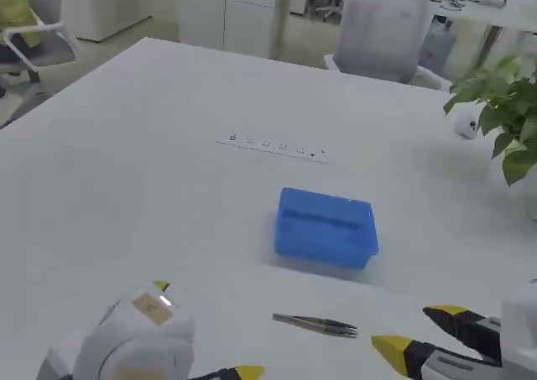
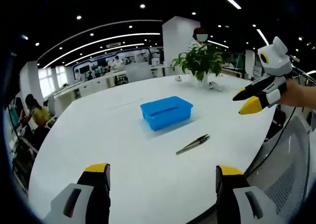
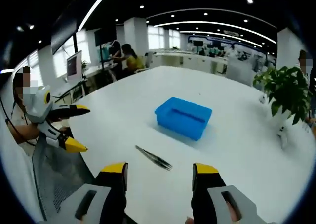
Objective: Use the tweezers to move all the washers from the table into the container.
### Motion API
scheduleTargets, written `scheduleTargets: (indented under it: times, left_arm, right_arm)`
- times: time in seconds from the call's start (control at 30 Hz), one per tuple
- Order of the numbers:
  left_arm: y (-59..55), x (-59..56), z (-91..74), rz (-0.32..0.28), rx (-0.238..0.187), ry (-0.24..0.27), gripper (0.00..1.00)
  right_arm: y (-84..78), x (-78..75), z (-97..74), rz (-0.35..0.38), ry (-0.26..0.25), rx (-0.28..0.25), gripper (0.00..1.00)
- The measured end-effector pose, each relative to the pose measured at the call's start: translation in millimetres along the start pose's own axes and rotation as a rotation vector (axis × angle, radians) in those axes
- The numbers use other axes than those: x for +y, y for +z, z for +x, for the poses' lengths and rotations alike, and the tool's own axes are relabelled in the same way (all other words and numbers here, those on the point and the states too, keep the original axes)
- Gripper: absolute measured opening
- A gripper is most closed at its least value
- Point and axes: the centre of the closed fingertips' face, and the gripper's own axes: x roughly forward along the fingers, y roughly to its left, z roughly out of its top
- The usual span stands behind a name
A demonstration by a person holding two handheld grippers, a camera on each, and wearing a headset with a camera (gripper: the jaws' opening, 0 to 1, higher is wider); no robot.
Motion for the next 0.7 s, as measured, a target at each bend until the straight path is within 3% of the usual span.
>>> scheduleTargets:
  times: [0.07, 0.33, 0.4, 0.57, 0.7]
  left_arm:
    - [4.7, -0.4, -2.8, -0.028, -0.019, -0.017, 0.94]
    - [24.3, 11.0, -17.0, -0.098, -0.068, 0.004, 0.99]
    - [24.3, 14.5, -18.9, -0.116, -0.057, 0.016, 0.99]
    - [28.3, 17.3, -22.0, -0.12, -0.091, 0.036, 0.99]
    - [28.6, 18.1, -23.6, -0.11, -0.084, 0.049, 0.99]
  right_arm:
    - [-4.6, 2.4, -5.0, 0.012, -0.006, 0.0, 0.55]
    - [-14.0, 0.6, -18.9, 0.034, -0.067, -0.04, 0.77]
    - [-11.8, -3.6, -22.0, 0.034, -0.088, -0.07, 0.85]
    - [-15.4, -8.7, -22.3, 0.051, -0.101, -0.072, 0.98]
    - [-18.1, -9.9, -22.2, 0.051, -0.104, -0.067, 0.99]
